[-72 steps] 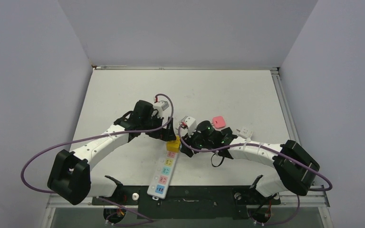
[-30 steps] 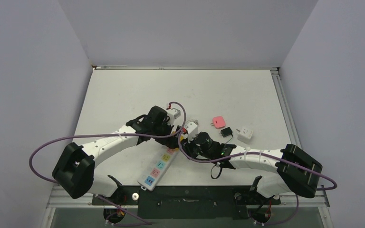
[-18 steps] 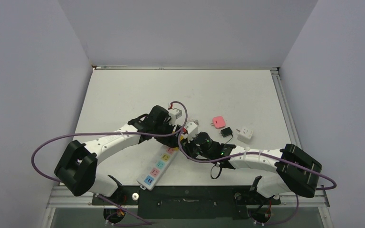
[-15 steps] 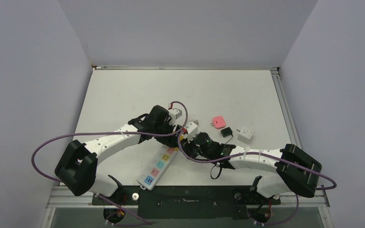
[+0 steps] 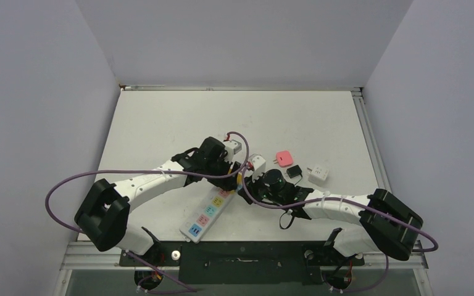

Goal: Pull the plug off the socket

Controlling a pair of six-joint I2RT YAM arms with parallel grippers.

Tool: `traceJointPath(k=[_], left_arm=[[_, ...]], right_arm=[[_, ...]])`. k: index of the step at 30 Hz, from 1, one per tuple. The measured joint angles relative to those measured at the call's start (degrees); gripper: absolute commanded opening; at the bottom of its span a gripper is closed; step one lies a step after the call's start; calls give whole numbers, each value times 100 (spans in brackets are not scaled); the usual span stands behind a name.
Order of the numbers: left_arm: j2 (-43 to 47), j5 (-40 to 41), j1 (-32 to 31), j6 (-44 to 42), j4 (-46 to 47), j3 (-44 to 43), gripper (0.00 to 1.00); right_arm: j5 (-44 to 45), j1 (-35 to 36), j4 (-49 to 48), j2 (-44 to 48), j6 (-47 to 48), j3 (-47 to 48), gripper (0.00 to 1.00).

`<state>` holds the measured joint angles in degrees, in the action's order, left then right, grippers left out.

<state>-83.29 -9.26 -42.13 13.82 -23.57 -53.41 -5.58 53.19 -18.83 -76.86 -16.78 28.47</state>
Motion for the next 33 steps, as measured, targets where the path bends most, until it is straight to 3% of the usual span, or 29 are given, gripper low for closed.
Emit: traceJointPath(k=[6,17,21,27,33], left_arm=[[-22,74,-63,0,57,-11,0],[-22,61,-98,-63,-35,-48,0],[-22,28,-109,-90,-76,-63,0],[-28,37,-114,-90,-76,-66,0],[-114,133,-160,7,52,-125,0]], right_arm=[[42,57,11,59,-2,-39,5],[1991,1156,55,59,188,-20,5],[2293,1331,168,59,234,33,5],[2170,1241,188,72,229,39,5],[984,428,140,358,-24,-166,5]])
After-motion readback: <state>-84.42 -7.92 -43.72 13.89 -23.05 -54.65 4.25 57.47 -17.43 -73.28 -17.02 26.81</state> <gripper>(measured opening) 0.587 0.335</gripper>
